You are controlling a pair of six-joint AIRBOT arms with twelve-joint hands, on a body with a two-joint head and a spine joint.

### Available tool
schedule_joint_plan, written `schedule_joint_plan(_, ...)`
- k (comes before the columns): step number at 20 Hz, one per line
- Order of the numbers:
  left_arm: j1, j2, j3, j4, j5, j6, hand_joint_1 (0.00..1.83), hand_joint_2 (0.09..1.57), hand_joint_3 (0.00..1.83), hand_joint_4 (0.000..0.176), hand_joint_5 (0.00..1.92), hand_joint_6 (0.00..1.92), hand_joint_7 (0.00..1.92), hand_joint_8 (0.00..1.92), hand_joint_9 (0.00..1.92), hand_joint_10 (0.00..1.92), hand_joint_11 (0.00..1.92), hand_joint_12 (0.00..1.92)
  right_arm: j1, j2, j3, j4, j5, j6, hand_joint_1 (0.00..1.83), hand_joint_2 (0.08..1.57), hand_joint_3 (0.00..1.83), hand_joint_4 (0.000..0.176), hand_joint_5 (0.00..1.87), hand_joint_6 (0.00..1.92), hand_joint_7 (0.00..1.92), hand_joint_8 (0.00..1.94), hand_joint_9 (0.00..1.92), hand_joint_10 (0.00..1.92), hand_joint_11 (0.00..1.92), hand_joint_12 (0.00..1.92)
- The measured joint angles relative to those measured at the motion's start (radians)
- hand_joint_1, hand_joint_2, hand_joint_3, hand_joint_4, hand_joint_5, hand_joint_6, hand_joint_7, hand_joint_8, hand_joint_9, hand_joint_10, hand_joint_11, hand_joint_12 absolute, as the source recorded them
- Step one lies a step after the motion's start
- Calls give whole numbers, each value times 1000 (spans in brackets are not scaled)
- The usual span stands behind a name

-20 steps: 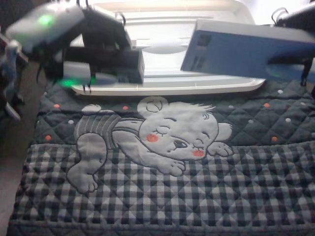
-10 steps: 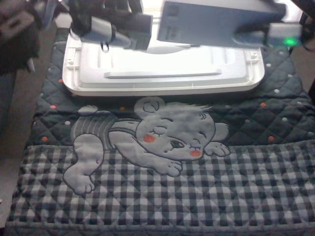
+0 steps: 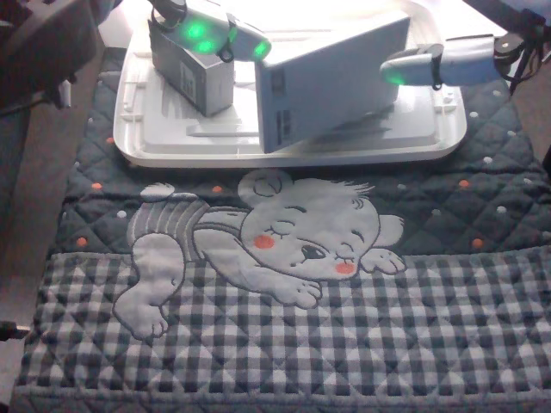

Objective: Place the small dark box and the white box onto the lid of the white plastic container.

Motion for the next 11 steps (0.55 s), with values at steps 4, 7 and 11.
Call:
schedule_joint_plan(4,5,61,-105,18,-71,0,594,888,0,155,0,0,0,0,0,0,0,0,0,39,-68,-33,34,0,721,905,0,176,0,0,0,0,0,0,0,0)
schedule_joint_plan(7,32,135,-180,20,-183,0,593,1035,25,175,0,0,0,0,0,0,0,0,-4,83,-126,-37,107,0,625,855,0,176,0,0,0,0,0,0,0,0)
schedule_joint_plan(11,116,198,-259,29,-343,-97,762,1153,1,155,94,13,0,0,0,0,0,0,-86,153,-215,-12,276,0,729,750,0,135,0,0,0,0,0,0,0,0)
